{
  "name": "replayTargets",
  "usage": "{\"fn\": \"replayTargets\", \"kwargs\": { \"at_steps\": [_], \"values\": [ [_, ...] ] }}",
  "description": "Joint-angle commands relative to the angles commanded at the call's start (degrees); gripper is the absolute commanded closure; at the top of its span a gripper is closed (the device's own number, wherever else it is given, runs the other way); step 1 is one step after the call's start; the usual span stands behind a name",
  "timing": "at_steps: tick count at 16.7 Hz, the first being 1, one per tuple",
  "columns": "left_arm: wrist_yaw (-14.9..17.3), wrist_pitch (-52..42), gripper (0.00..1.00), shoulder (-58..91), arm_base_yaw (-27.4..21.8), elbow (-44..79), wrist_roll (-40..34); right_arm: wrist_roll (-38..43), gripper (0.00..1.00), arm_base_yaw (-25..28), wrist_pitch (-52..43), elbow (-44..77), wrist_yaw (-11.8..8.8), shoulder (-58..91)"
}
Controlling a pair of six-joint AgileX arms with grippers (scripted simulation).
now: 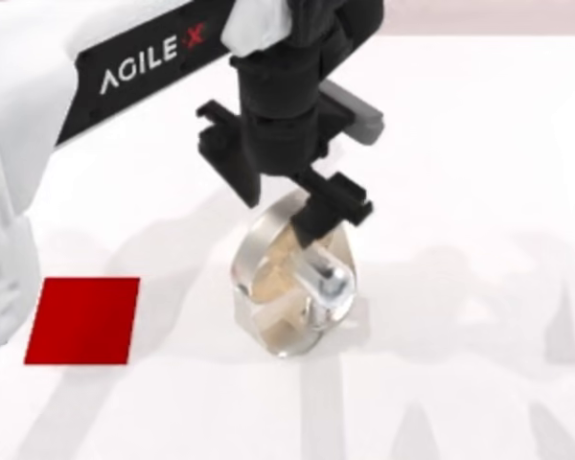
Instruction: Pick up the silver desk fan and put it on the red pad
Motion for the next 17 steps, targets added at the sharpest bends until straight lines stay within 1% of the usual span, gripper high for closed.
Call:
{"fn": "replayTargets", "kwargs": {
  "at_steps": [7,8,17],
  "values": [
    [0.00,0.00,0.98,0.00,0.00,0.00,0.00,0.00,0.00,0.00,0.00,0.00,0.00,0.00],
    [0.00,0.00,1.00,0.00,0.00,0.00,0.00,0.00,0.00,0.00,0.00,0.00,0.00,0.00],
    [-0.04,-0.20,1.00,0.09,0.04,0.21,0.11,0.00,0.00,0.00,0.00,0.00,0.00,0.00]
  ]
}}
